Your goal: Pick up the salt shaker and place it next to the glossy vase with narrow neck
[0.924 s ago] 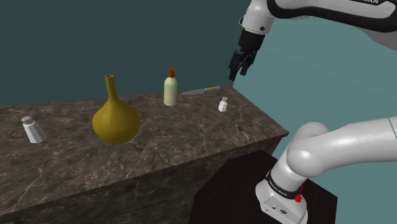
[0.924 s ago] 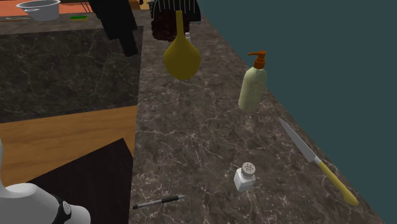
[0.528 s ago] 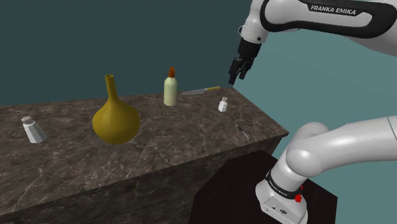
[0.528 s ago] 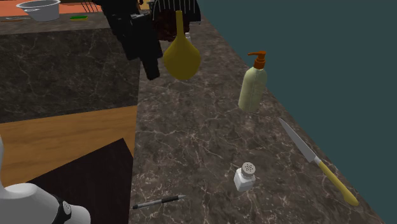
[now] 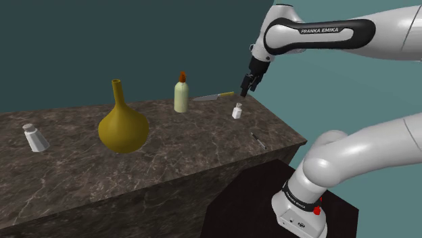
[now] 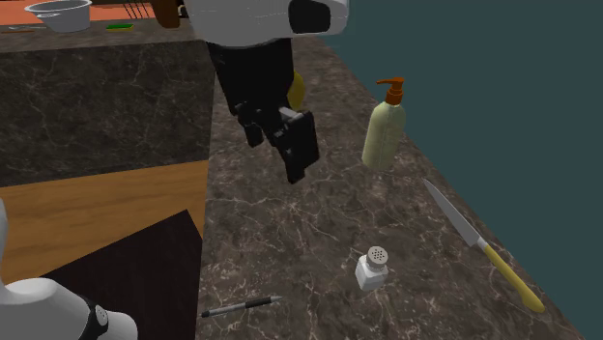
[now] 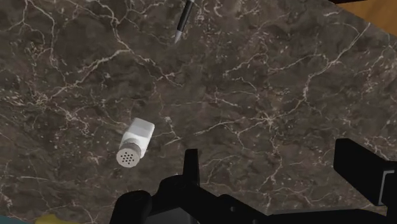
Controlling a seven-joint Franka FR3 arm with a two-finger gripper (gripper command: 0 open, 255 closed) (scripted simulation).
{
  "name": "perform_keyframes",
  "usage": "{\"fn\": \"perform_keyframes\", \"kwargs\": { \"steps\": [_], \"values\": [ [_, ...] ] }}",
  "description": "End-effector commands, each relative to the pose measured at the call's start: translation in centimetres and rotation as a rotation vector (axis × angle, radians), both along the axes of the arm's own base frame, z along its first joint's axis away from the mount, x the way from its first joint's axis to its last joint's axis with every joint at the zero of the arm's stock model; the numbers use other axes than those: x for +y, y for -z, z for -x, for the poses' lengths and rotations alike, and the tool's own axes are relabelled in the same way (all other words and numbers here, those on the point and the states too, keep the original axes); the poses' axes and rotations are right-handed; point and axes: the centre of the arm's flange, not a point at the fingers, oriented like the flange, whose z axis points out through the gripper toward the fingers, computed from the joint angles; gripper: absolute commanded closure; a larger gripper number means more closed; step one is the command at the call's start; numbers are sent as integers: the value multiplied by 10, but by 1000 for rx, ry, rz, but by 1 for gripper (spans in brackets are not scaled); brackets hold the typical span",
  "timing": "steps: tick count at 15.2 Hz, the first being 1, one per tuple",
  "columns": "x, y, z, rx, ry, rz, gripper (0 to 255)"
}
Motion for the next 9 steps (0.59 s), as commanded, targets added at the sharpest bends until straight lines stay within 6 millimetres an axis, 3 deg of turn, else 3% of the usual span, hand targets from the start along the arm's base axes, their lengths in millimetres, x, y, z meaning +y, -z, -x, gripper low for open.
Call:
{"fn": "perform_keyframes", "kwargs": {
  "steps": [1,9],
  "values": [
    [-19,17,-6,-7,-6,2,0],
    [-91,83,-43,-29,-27,6,0]
  ]
}}
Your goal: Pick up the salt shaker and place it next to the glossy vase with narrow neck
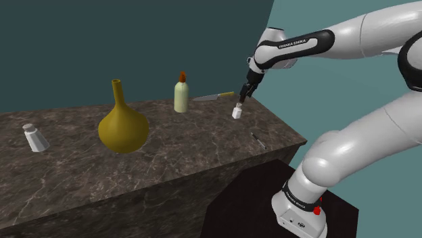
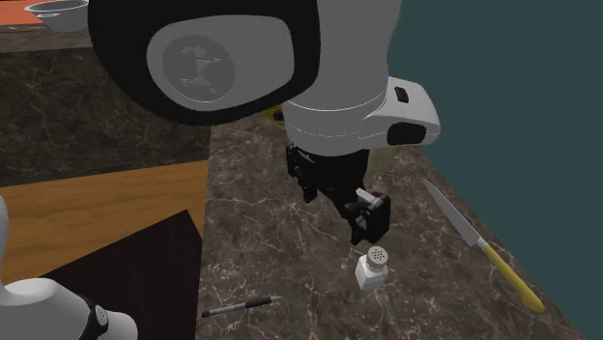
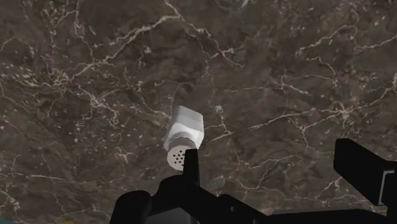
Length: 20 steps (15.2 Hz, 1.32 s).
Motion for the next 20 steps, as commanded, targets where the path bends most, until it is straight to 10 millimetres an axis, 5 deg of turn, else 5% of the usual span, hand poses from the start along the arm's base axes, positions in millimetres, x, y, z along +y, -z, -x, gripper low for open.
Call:
{"fn": "perform_keyframes", "kwargs": {
  "steps": [1,6,13,20],
  "values": [
    [-19,17,-9,-6,-6,3,0],
    [-59,53,-31,-19,-18,5,0],
    [-59,93,-37,-19,-18,5,0],
    [-59,93,-37,-19,-18,5,0]
  ]
}}
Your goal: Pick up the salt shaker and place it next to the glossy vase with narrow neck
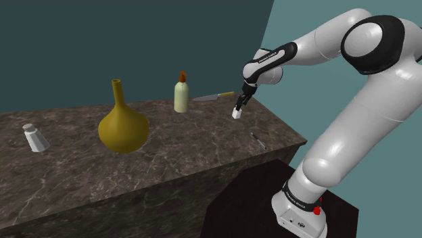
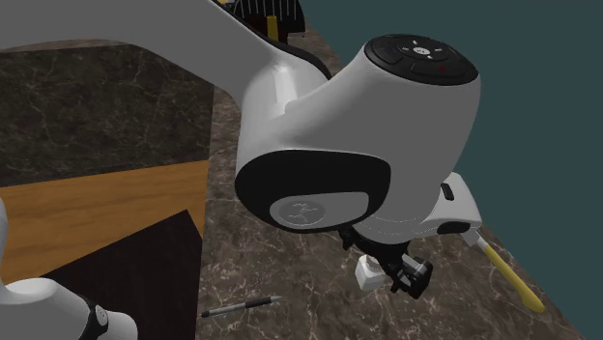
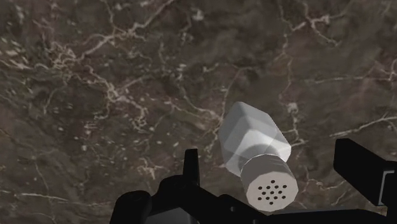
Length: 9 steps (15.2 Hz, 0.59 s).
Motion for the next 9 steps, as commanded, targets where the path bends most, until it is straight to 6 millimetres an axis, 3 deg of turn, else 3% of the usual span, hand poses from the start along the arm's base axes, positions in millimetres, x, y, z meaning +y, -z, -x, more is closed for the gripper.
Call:
{"fn": "perform_keyframes", "kwargs": {
  "steps": [1,2,9],
  "values": [
    [0,0,0,0,0,0,0],
    [0,0,0,0,0,0,255],
    [0,0,0,0,0,0,255]
  ]
}}
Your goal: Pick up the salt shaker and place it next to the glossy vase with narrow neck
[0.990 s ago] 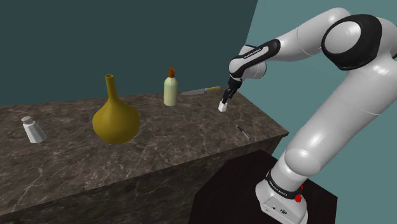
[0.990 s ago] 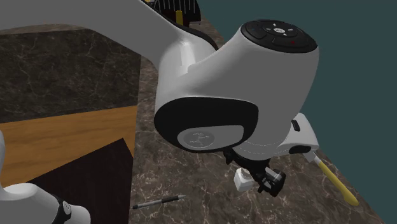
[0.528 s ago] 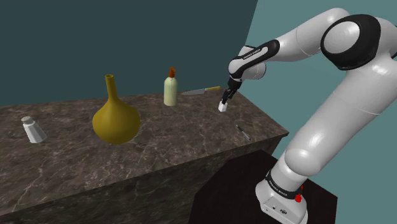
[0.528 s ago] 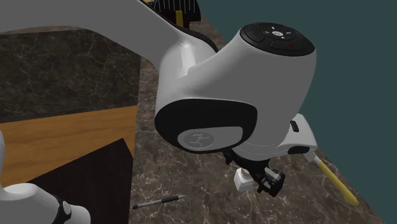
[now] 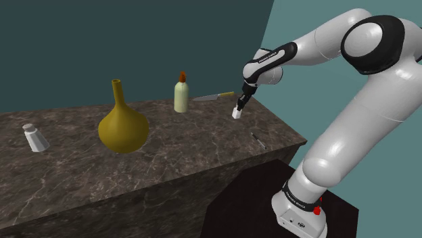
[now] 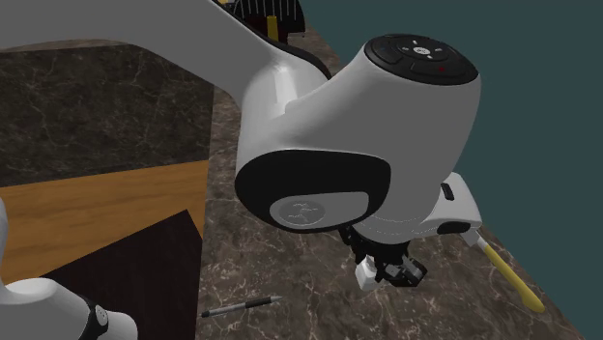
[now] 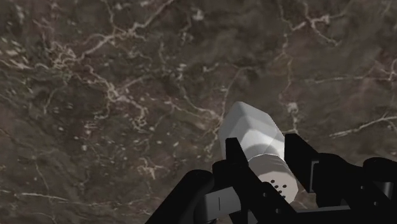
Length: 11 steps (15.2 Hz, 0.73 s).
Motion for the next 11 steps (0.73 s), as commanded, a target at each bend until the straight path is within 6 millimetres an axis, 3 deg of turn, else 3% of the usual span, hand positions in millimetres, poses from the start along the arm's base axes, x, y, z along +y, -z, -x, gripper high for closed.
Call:
{"fn": "perform_keyframes", "kwargs": {
  "steps": [1,11],
  "values": [
    [0,0,0,0,0,0,255],
    [0,-47,0,0,0,0,255]
  ]
}}
